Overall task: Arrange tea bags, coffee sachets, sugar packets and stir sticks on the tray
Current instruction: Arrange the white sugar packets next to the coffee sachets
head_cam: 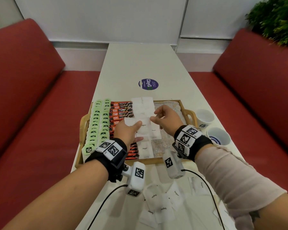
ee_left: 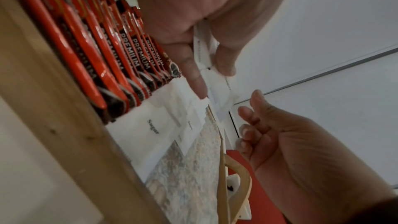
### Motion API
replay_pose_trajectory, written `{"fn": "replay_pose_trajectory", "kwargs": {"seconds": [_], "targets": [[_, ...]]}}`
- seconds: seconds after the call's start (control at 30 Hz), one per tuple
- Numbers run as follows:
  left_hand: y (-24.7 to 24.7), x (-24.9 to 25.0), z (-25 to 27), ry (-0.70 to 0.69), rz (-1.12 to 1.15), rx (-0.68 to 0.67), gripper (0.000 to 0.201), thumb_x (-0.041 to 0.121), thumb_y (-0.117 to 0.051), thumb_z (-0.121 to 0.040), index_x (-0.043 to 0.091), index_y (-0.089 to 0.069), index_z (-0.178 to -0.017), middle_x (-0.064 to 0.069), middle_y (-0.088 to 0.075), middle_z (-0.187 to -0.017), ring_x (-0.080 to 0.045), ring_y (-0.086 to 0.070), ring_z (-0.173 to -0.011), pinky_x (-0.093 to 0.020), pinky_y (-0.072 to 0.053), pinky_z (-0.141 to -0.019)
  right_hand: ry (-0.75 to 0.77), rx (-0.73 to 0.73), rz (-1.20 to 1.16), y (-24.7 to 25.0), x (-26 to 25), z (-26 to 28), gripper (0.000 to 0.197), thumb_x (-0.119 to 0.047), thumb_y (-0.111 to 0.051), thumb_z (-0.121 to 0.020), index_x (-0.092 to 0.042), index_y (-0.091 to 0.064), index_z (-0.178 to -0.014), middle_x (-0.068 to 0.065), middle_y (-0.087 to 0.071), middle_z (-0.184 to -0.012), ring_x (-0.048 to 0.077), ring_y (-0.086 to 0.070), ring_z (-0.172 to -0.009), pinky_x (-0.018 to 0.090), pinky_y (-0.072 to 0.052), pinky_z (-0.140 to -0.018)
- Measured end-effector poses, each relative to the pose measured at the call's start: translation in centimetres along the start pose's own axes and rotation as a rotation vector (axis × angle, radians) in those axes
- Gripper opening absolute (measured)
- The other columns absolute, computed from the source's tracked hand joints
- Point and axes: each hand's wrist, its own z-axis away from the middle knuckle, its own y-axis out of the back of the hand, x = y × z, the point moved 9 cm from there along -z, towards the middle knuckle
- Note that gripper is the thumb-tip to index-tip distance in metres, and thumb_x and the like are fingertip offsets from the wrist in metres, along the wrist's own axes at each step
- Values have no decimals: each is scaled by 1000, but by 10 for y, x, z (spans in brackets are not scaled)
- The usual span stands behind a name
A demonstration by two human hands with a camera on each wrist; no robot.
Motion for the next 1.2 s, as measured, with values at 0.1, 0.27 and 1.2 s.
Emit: {"fn": "replay_pose_trajectory", "kwargs": {"seconds": [0.1,0.27,1.2], "targets": [[-4,2,4,-9,16,-19,18,10,-60,-92,19,-58,-108,4,-64,-101,-12,-63,-87,-34,-60,-63,-25,-12,57,-3,2,4,19,-22,-71,-83,-20,-52,-84,-3,-56,-75,14,-54,-61,24,-44,-55],[-11,4,12,-26,4,-61,18,9,-61,-91,18,-60,-107,-1,-66,-105,-14,-66,-87,-34,-60,-63,-94,-162,87,-14,5,12,18,-22,-60,-91,-15,-55,-76,2,-59,-64,10,-56,-50,22,-43,-51],[-2,-1,-2,63,48,-26,30,2,-30,-99,17,-47,-118,-8,-61,-111,-26,-64,-93,-36,-55,-78,-552,-194,225,-21,93,-10,22,-14,-60,-92,-10,-53,-71,8,-59,-67,22,-54,-53,35,-53,-63]]}}
